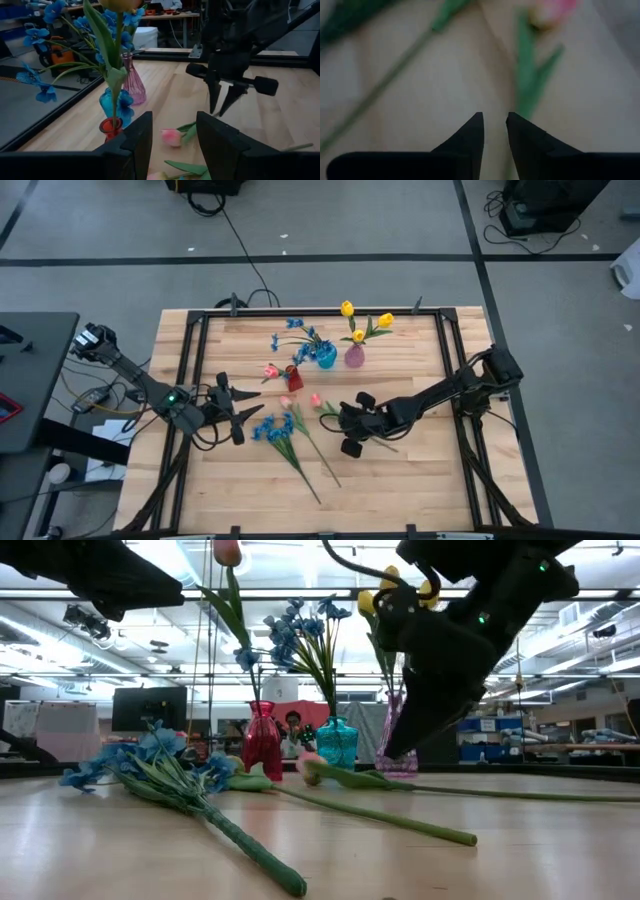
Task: Sort flowers into vase by color
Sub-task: Put the pink flower into the red vase
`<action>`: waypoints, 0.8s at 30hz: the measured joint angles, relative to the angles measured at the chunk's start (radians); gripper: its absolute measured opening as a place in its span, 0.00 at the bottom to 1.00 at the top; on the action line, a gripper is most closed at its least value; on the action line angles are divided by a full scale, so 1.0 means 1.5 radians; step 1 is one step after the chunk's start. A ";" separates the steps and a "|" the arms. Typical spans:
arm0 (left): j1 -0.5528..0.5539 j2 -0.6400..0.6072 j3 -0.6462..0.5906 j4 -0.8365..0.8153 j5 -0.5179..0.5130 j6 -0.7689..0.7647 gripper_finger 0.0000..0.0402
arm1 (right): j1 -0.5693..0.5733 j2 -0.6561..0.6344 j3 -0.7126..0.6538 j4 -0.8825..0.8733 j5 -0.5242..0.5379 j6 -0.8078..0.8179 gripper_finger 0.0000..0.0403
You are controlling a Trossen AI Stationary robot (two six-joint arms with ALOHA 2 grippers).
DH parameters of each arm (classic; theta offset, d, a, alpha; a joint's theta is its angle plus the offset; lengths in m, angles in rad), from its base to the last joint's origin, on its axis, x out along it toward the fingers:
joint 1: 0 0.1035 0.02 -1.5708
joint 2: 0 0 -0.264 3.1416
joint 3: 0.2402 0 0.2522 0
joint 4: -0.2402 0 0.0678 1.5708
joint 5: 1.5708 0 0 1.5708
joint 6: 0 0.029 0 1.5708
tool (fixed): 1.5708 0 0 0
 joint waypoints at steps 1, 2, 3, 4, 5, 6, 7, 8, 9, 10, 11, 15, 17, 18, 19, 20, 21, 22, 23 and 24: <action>0.000 0.000 0.000 0.000 0.000 0.000 0.39 | 0.000 0.002 0.000 -0.017 0.008 0.000 0.25; 0.000 0.000 0.000 0.000 0.000 0.000 0.39 | -0.001 0.004 0.000 -0.035 0.014 0.002 0.25; 0.000 0.000 0.000 0.000 0.000 0.000 0.39 | -0.002 0.005 -0.002 -0.052 0.016 0.007 0.25; 0.000 0.000 0.000 -0.001 0.000 0.000 0.39 | -0.004 0.005 -0.008 -0.060 0.017 0.013 0.25; 0.000 0.000 0.000 -0.001 0.000 0.000 0.39 | -0.006 0.005 -0.015 -0.058 0.014 0.021 0.25; 0.000 0.000 0.000 -0.004 0.000 -0.001 0.39 | -0.007 0.005 -0.023 -0.052 0.008 0.028 0.25; 0.000 0.000 0.000 -0.008 0.000 -0.003 0.39 | -0.007 0.005 -0.028 -0.046 -0.001 0.031 0.25; 0.000 0.000 0.000 -0.010 0.000 -0.005 0.39 | -0.008 0.005 -0.033 -0.038 -0.010 0.032 0.25; 0.000 0.000 0.000 -0.012 0.000 -0.012 0.39 | -0.007 0.005 -0.037 -0.025 -0.021 0.033 0.25; 0.000 0.000 0.000 -0.016 0.000 -0.016 0.39 | -0.007 0.005 -0.042 -0.013 -0.028 0.035 0.24; 0.000 0.000 -0.001 -0.018 0.000 -0.018 0.39 | -0.007 0.005 -0.046 -0.005 -0.029 0.039 0.24; 0.001 0.001 -0.015 0.000 0.000 -0.020 0.39 | -0.007 0.005 -0.050 -0.006 -0.033 0.042 0.24; 0.001 0.001 -0.019 0.003 0.000 -0.025 0.39 | -0.007 0.005 -0.050 -0.006 -0.030 0.045 0.24; 0.001 0.001 -0.020 0.006 0.000 -0.028 0.39 | -0.007 0.003 -0.050 -0.006 -0.025 0.047 0.24; 0.001 0.001 -0.021 0.007 0.000 -0.031 0.39 | -0.007 0.002 -0.050 -0.004 -0.023 0.048 0.24; 0.001 0.001 -0.022 0.007 -0.001 -0.031 0.39 | -0.007 0.002 -0.050 0.003 -0.023 0.048 0.24; 0.001 0.001 -0.022 0.007 -0.001 -0.031 0.39 | -0.007 0.002 -0.049 0.013 -0.024 0.048 0.24; 0.001 0.001 -0.022 0.007 -0.001 -0.031 0.39 | -0.007 0.001 -0.049 0.018 -0.024 0.048 0.24; 0.001 0.001 -0.022 0.007 -0.001 -0.031 0.39 | -0.007 0.002 -0.049 0.023 -0.026 0.048 0.24; 0.001 0.001 -0.022 0.007 -0.001 -0.031 0.39 | -0.007 0.002 -0.049 0.030 -0.028 0.048 0.24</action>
